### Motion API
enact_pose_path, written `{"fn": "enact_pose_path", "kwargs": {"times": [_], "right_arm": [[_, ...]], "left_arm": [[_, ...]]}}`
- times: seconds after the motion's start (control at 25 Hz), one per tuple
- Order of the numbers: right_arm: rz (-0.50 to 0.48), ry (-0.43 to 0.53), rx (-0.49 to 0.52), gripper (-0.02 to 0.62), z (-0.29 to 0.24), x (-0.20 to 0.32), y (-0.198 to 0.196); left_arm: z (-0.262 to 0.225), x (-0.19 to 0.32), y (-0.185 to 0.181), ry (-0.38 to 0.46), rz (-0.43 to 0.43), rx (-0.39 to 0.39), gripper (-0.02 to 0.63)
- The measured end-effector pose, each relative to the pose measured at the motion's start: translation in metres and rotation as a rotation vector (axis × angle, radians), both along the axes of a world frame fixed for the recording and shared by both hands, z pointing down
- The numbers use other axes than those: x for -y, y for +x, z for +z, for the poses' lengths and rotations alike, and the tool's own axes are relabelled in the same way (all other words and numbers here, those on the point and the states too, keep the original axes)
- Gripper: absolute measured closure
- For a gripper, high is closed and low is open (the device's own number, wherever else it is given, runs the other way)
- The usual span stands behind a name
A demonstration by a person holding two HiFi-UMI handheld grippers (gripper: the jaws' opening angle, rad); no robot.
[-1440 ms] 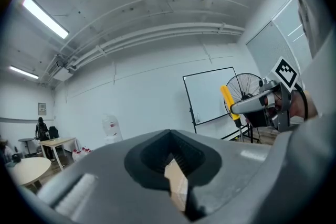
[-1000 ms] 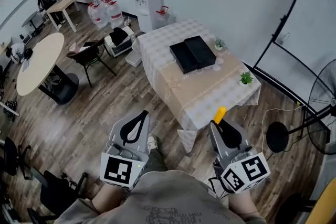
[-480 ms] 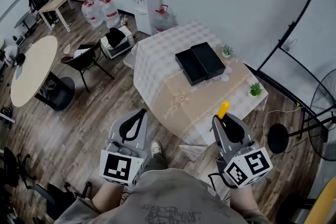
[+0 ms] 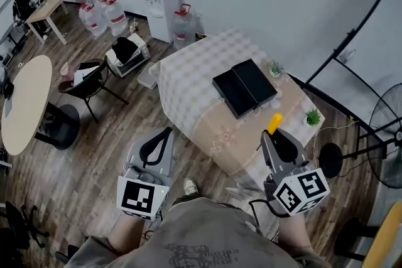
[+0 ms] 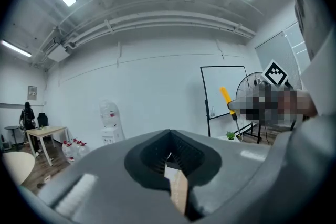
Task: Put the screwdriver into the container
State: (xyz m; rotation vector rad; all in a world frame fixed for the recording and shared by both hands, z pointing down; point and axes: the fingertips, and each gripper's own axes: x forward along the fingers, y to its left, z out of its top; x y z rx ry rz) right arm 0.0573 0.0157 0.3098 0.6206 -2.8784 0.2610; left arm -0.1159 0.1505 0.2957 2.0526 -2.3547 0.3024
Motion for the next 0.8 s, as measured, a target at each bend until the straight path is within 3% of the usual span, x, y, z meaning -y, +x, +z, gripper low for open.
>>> {"fn": "enact_pose_path", "kwargs": {"times": [0.32,0.8], "right_arm": [[0.041,-0.015,-0.047,0.495,0.017,0.026,-0.051],[0.122,-0.038,-0.096,0.497,0.042,0.065,-0.070]], "left_arm": [[0.012,0.027,-0.059,-0.019,0.024,-0.034,0.605],[0.025,0.072,-0.084,-0.051,0.090,-0.046,0.605]]}}
